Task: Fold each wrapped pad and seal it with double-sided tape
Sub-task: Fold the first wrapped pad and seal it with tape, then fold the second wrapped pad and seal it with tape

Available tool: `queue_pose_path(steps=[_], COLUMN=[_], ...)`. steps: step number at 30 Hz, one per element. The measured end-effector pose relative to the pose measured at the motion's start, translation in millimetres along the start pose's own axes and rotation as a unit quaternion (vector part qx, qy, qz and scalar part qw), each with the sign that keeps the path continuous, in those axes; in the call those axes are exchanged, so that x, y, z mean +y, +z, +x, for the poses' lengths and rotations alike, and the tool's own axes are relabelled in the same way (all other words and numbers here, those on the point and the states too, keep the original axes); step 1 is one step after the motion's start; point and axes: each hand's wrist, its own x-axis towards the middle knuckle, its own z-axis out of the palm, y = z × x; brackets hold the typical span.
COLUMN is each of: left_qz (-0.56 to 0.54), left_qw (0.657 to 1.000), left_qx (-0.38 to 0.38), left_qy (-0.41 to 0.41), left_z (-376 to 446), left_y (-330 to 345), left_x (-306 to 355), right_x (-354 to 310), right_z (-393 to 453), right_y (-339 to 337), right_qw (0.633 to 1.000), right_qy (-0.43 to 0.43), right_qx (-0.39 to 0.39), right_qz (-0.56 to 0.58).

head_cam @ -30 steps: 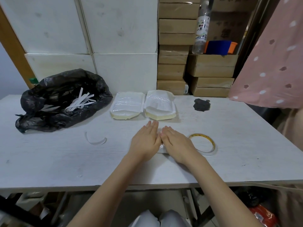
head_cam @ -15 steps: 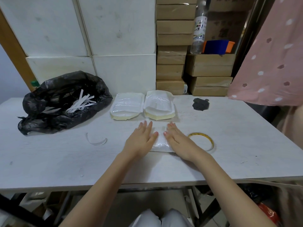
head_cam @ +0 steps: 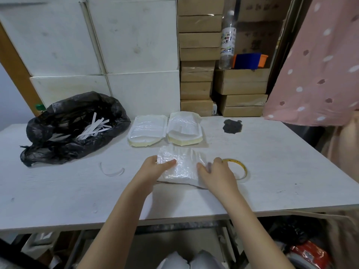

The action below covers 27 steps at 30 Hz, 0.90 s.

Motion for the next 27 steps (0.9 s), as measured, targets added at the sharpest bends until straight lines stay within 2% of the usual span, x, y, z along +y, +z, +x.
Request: queue_pose_path(steps=[3,7,9,14,19,27], left_qz=[-0.118,-0.124,-0.103,0.003,0.118,0.252], left_qw=[0.993,0.991,0.994,1.0,0.993,0.967], left_qx=[0.0,0.02,0.021,0.023,0.009,0.028], left_qy=[0.005,0.033,0.036,-0.011,-0.025,0.002], left_z=[-0.7,20.4,37.0,89.3,128.3,187.1], left_y=[1.4,19.9,34.7,65.2,98.4,142.2], left_x=[15.4,57.4,78.8,97.6,104.1,123.5], right_x=[-5.9,-24.4,-28.6,-11.6,18.2,38.8], right_z=[5.9,40.7,62.1,104.1,143.8,219.2], right_y=[-12.6,-50.0,-65.7,-77.2,-82.2,-88.9], right_qw=[0.99,0.905,0.887,0.912,0.927,0.962], right_qy=[0.025,0.11,0.134,0.181,0.183,0.177], right_qx=[-0.037,-0.051,-0.034,-0.001,0.048,0.064], right_qz=[0.134,0.408,0.441,0.369,0.324,0.197])
